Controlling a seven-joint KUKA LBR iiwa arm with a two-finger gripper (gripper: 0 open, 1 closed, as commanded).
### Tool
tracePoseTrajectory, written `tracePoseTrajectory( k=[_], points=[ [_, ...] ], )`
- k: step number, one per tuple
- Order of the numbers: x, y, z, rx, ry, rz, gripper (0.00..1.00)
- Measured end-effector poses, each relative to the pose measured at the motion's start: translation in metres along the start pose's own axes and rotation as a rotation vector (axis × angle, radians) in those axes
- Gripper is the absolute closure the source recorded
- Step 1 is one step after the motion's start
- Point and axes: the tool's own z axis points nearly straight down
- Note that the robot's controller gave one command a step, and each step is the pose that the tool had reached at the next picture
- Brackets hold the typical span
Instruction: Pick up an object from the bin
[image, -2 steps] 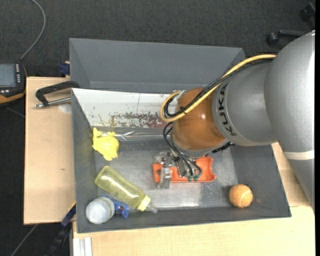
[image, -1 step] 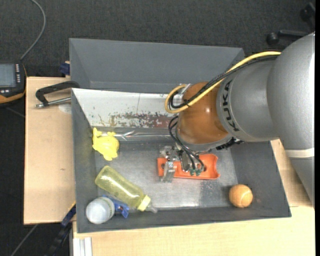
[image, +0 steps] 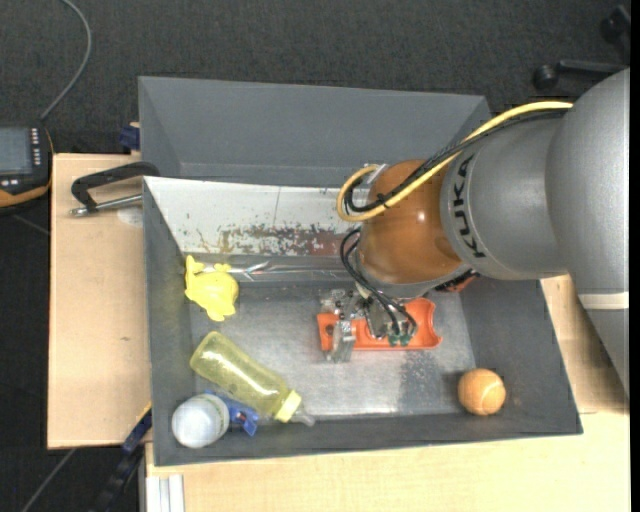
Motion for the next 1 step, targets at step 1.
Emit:
tracePoseTrajectory(
  k=[1],
  points=[
    [0.0, -0.0001, 0.0, 0.0, 0.0, 0.0, 1.0]
  ],
)
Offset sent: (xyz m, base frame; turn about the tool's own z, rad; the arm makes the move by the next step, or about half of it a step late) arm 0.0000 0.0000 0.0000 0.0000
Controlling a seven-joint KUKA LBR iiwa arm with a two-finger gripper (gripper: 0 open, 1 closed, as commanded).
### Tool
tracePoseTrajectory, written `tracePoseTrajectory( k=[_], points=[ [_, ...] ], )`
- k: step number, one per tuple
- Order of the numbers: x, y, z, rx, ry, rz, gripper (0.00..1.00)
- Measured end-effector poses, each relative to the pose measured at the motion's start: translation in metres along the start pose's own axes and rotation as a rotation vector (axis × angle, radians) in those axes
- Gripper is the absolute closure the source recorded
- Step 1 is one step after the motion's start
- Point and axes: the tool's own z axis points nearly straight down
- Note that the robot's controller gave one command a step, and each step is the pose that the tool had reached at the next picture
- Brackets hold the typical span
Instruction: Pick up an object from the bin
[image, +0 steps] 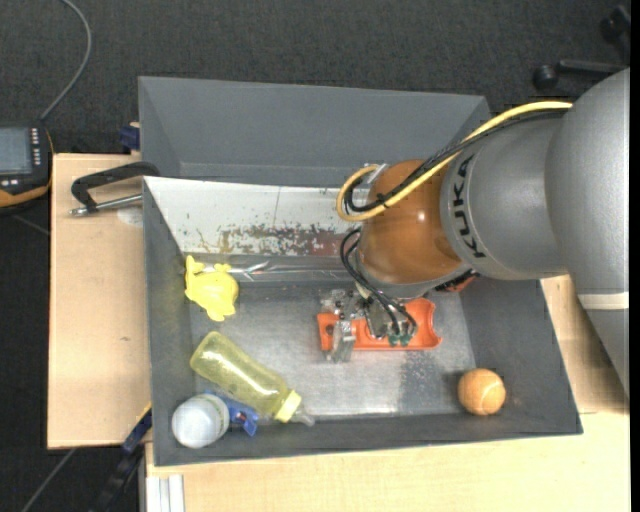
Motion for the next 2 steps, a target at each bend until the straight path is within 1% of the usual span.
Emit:
tracePoseTrajectory(
  k=[1, 2],
  points=[
    [0.0, 0.0, 0.0, 0.0, 0.0, 0.0, 1.0],
    [0.01, -0.017, 0.0, -0.001, -0.001, 0.084, 1.0]
  ],
)
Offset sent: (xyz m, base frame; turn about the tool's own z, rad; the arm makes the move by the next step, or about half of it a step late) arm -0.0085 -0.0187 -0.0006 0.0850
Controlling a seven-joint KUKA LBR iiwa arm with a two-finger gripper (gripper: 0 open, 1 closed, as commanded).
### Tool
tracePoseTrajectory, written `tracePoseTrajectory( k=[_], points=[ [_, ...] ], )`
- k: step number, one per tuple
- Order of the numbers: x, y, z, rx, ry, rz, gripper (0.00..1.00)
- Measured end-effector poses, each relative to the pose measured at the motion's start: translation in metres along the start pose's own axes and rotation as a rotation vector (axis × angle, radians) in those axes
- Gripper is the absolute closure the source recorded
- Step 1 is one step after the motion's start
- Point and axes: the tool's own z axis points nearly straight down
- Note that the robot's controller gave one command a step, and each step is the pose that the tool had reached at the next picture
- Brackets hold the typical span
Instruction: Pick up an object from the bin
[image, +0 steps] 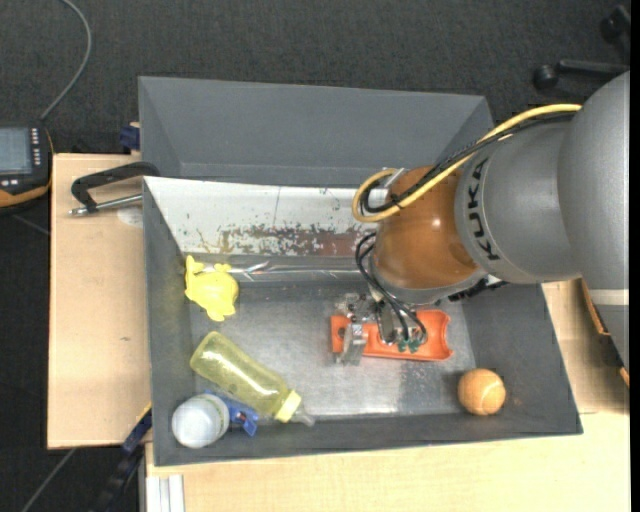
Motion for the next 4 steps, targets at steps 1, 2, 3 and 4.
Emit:
tracePoseTrajectory(
  k=[1, 2, 3, 4],
  points=[
    [0.0, 0.0, 0.0, 0.0, 0.0, 0.001, 1.0],
    [0.0, -0.0001, 0.0, 0.0, 0.0, 0.001, 1.0],
    [0.0, -0.0001, 0.0, 0.0, 0.0, 0.001, 1.0],
    [0.0, -0.0002, 0.0, 0.0, 0.0, 0.001, 1.0]
  ],
)
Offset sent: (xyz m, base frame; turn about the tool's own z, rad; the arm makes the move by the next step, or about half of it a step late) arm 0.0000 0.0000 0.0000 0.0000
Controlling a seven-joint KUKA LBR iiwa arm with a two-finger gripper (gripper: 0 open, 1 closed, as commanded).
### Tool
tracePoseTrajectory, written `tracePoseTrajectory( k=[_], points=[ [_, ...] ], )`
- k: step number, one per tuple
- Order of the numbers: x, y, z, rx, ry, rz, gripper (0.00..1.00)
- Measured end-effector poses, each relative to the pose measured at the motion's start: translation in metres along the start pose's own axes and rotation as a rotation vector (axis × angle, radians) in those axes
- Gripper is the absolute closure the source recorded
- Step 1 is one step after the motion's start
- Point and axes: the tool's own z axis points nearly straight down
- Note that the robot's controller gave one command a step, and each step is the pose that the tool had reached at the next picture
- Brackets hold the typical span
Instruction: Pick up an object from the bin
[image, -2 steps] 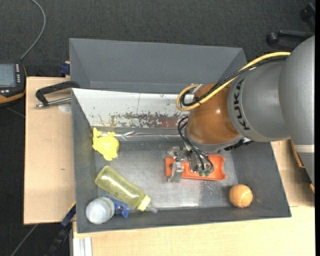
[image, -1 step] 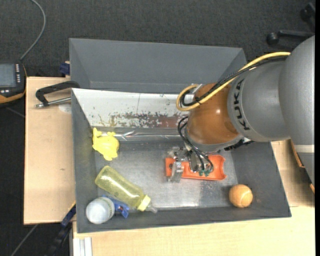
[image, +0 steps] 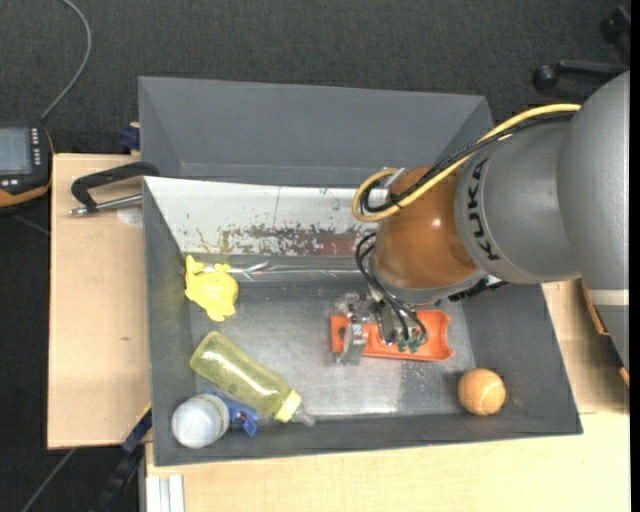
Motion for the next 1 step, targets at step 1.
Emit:
tracePoseTrajectory(
  k=[1],
  points=[
    [0.0, 0.0, 0.0, 0.0, 0.0, 0.0, 1.0]
  ],
)
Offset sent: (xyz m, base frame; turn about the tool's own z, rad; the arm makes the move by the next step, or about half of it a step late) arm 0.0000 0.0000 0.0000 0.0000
